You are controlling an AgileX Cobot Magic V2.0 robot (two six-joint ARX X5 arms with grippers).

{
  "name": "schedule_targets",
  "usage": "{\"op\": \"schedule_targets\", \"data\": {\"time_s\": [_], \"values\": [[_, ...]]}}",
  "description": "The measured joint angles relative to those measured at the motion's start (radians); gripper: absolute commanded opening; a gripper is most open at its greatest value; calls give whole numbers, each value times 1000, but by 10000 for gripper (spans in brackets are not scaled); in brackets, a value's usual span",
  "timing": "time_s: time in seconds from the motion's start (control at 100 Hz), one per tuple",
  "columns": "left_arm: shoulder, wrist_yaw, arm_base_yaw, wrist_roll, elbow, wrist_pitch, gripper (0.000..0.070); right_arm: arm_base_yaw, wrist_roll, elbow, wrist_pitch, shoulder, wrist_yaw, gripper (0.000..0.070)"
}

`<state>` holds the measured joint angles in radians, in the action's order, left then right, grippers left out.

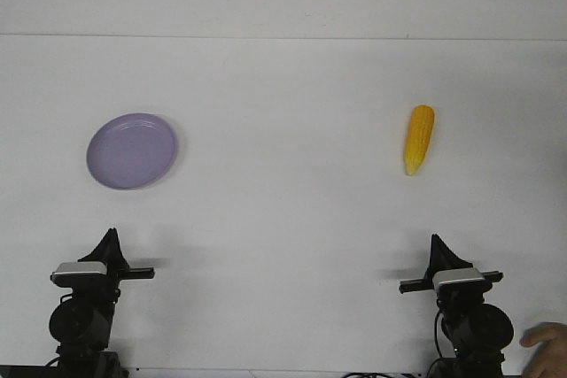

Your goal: Place corn on plate with both arms

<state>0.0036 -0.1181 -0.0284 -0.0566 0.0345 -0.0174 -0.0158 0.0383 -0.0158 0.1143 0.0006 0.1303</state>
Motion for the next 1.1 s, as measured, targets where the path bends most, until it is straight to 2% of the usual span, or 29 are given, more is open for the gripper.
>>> {"op": "schedule_targets", "data": {"time_s": [0.54,0.69,1.01,1.1], "values": [[0,1,0,9,0,0,15,0,0,0,0,0,0,12],[0,10,0,61,0,0,15,0,0,0,0,0,0,12],[0,12,0,248,2,-69,10,0,0,0,0,0,0,12],[30,11,0,293,39,-49,11,0,0,0,0,0,0,12]]}}
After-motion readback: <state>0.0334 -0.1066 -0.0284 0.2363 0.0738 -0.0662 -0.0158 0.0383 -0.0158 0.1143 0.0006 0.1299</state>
